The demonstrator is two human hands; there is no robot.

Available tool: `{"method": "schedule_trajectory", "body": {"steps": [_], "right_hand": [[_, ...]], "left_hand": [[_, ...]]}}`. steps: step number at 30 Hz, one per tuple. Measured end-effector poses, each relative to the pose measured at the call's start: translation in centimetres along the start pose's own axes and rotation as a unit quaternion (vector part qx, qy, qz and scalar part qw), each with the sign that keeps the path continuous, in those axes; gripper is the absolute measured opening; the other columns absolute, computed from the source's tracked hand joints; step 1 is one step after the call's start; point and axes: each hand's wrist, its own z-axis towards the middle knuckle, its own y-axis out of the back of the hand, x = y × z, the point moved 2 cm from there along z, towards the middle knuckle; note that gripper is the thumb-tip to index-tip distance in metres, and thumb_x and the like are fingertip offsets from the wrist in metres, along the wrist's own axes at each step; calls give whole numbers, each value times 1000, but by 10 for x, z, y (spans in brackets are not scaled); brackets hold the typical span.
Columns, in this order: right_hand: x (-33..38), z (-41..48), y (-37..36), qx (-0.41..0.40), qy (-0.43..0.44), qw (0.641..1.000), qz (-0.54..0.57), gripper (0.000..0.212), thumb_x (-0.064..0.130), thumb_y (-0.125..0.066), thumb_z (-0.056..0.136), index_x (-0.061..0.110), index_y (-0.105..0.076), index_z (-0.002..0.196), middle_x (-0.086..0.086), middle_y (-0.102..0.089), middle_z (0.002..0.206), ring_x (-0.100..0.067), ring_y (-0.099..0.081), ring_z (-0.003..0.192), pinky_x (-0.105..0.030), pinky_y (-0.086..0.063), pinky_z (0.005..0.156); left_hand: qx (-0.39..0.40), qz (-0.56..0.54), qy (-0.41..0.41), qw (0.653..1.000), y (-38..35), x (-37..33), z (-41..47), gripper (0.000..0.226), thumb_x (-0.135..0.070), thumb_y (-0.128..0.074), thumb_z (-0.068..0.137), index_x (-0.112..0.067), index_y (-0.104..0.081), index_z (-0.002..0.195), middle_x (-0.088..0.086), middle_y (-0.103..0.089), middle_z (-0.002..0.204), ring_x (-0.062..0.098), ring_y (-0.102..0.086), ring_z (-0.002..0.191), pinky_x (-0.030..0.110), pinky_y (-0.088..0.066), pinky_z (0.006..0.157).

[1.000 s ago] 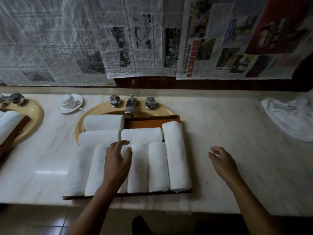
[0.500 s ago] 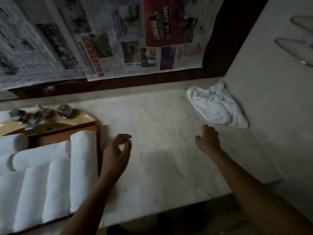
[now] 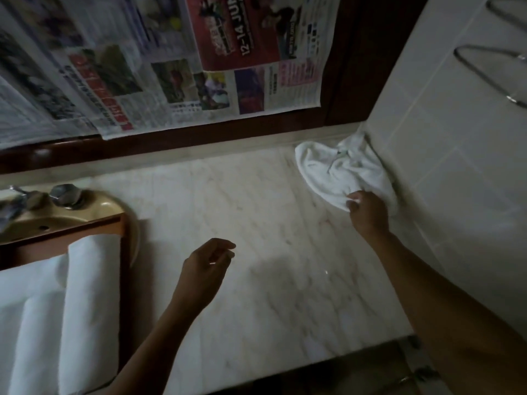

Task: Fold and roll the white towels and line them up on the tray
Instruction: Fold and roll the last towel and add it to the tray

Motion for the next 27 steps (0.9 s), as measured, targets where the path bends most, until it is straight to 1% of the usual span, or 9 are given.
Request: {"method": "schedule_trajectory", "body": {"steps": [4,8,10,13,15,16,21,25,27], "right_hand": [[38,-44,22,26,11,995,101,54,6,-72,91,17,-52,140,-14,-65,133,-33,-61,122,-36,-50,98],[74,-99,48,122,37,983,131,43,13,-76,87,25,-66,128,3,-67,99,-19,-66,94,-18,-43,75],[92,-131,64,152,68,975,146,35,19,-77,86,33,-70,117,3,-66,83,-14,-63,78,-20,-46,69],[117,-180,84,205,107,952,202,31,24,-75,89,39,-70,116,5,-67,81,-11,-65,75,-25,-55,72],[135,-213,95,257,108,920,276,32,23,-73,93,40,-68,120,10,-73,95,-7,-70,89,-28,-60,79],[142,-229,99,276,103,904,311,33,22,-73,95,39,-68,122,10,-75,105,-7,-71,99,-31,-60,83],[171,-287,121,302,78,867,389,37,29,-72,92,29,-65,129,1,-76,116,-19,-72,109,-41,-61,89],[179,-323,143,389,90,797,453,38,16,-63,100,16,-62,137,-15,-74,118,-28,-71,108,-38,-58,90],[178,-338,128,374,64,808,451,32,12,-57,102,17,-66,132,-15,-75,109,-28,-72,101,-36,-58,88]], "left_hand": [[38,8,25,999,3,2,-5,29,-8,-58,97,-34,-72,99,-18,-76,88,3,-72,84,41,-59,84],[44,2,16,999,1,-6,-8,29,-9,-58,95,-34,-73,99,-17,-76,87,3,-72,83,42,-59,86],[55,1,6,998,-4,-9,-14,24,-14,-62,94,-35,-72,102,-15,-76,90,2,-71,85,40,-59,86],[80,53,-45,994,-18,-8,-38,48,-33,-79,87,-35,-60,131,-17,-65,126,3,-62,113,30,-55,96],[116,147,-111,976,-32,-3,-57,78,-53,-78,82,-36,-42,149,-16,-46,149,5,-43,135,31,-39,111],[124,176,-149,965,-38,-1,-67,74,-60,-72,84,-37,-42,148,-15,-45,151,6,-41,138,33,-36,114],[73,3,-157,985,-8,-5,-123,7,-29,-64,97,-30,-68,103,-13,-73,103,6,-69,96,22,-53,81],[141,-43,-186,971,50,-6,-174,39,-17,-56,96,-52,-68,109,-26,-72,110,-2,-68,106,22,-55,88],[143,-45,-188,971,79,2,-197,45,-17,-54,94,-56,-69,111,-32,-71,108,-7,-68,103,23,-56,86]]}}
